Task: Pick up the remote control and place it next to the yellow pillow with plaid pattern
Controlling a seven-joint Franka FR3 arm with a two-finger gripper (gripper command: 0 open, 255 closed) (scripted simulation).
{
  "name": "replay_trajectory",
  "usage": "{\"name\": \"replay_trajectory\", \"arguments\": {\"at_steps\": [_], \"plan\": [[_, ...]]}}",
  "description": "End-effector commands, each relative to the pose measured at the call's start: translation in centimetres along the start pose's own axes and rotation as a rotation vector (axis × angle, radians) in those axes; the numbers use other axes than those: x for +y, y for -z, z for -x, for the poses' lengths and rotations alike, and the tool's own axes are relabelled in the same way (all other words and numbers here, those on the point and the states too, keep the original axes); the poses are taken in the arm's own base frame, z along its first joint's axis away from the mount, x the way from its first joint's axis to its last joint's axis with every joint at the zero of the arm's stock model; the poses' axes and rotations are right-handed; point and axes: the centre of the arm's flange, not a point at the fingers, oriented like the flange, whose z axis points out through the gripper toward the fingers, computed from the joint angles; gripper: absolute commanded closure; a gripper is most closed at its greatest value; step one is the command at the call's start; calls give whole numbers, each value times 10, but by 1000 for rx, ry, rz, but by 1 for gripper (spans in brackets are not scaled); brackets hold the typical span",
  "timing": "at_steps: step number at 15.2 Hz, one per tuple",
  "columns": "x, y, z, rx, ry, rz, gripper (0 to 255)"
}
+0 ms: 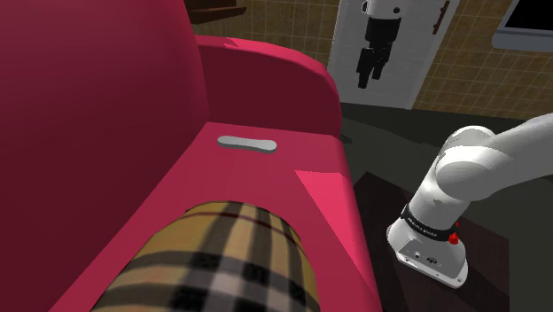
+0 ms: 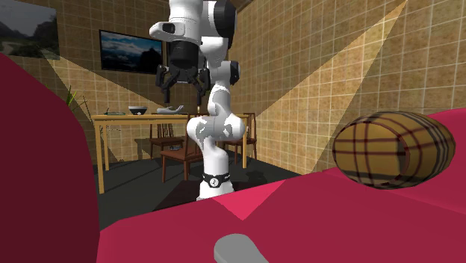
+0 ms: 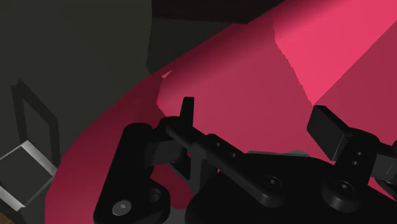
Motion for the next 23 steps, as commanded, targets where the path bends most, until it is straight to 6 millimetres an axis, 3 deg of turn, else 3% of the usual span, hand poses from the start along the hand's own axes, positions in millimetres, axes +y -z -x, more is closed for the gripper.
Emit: {"name": "replay_trajectory", "arguments": {"at_steps": [1, 12, 23], "plan": [[0, 0, 0, 0, 0, 0, 0], [-53, -68, -112, 20, 196, -15, 0], [-129, -132, -214, 40, 392, -31, 0]]}}
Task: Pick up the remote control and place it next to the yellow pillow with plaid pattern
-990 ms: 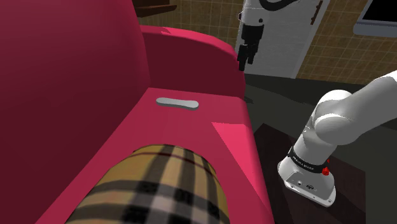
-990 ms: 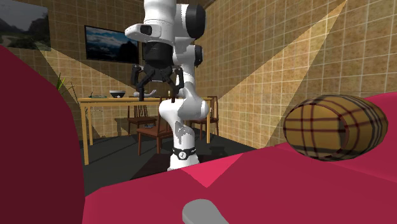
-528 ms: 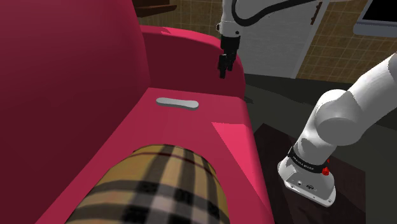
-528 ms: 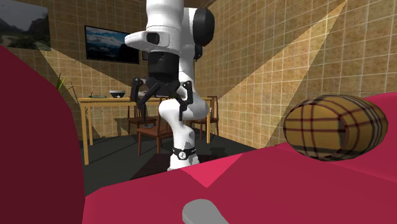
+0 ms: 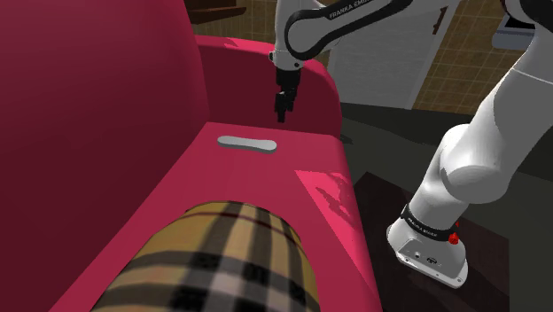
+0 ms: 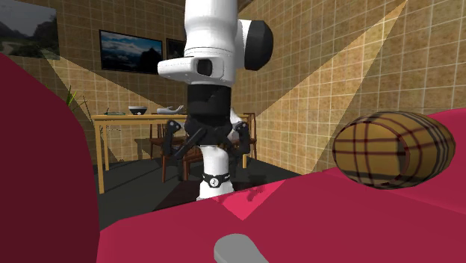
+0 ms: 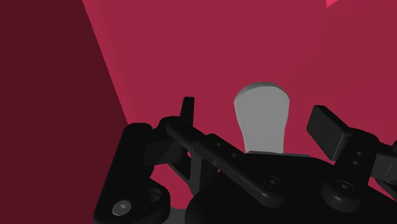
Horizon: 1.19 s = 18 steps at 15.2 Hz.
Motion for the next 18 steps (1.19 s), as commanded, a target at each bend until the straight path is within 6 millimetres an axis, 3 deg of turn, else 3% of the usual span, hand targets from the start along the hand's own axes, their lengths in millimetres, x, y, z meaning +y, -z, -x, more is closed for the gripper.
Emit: {"name": "replay_trajectory", "arguments": {"at_steps": [1, 10, 18], "plan": [[-10, -12, -22, 5, 37, -3, 0], [-55, -67, -113, 21, 197, -16, 0], [-58, -109, -118, 22, 203, -16, 0]]}}
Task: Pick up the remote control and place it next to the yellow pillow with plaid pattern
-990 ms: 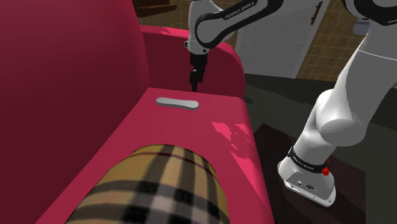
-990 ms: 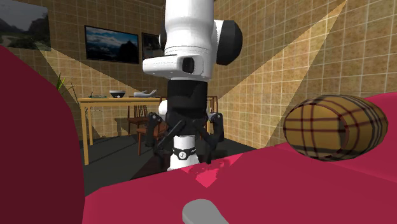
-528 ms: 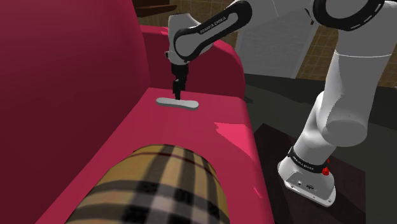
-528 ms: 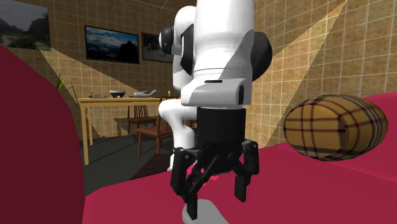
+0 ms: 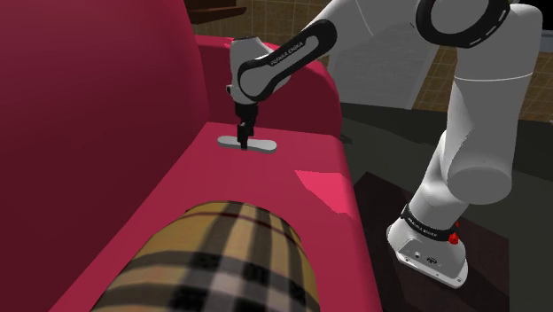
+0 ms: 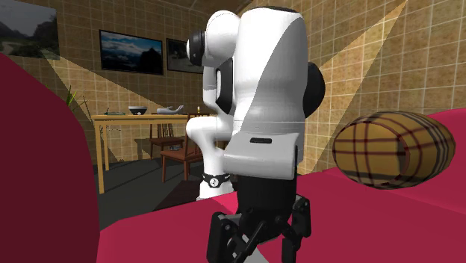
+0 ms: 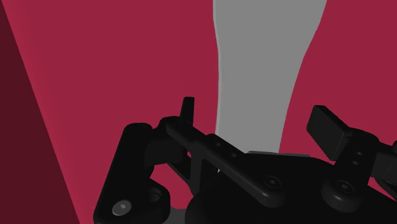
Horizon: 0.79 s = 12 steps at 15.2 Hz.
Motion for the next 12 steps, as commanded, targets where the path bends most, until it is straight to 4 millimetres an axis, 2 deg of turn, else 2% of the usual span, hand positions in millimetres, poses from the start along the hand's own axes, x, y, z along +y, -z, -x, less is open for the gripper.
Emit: {"name": "replay_trajectory", "arguments": {"at_steps": [1, 8, 9, 12], "plan": [[-2, -6, 0, 1, 0, 0, 0], [-2, -6, 0, 1, 0, 0, 0], [-2, -6, 0, 1, 0, 0, 255], [-1, -6, 0, 1, 0, 0, 255]]}}
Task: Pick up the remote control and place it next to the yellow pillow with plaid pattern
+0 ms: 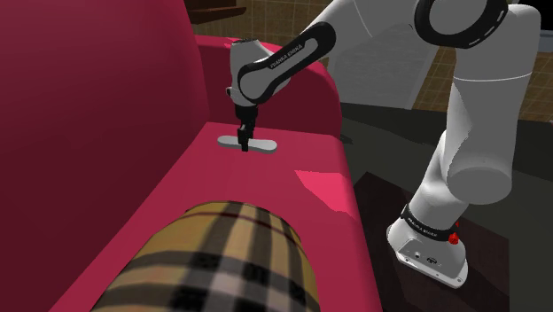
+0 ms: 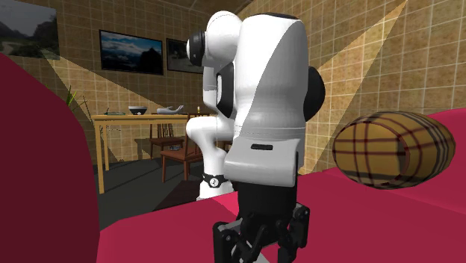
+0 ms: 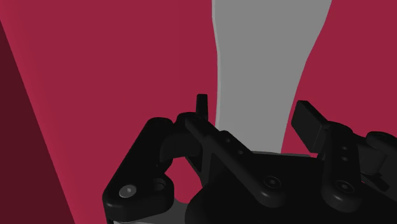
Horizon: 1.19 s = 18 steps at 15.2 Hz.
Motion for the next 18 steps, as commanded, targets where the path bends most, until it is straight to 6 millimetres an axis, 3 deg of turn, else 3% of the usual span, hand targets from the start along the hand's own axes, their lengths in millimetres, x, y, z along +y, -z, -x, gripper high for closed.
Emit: {"name": "replay_trajectory", "arguments": {"at_steps": [1, 6, 18], "plan": [[0, 0, 0, 0, 0, 0, 255], [0, 0, 0, 0, 0, 0, 255], [1, 63, 0, 0, 0, 0, 255]]}}
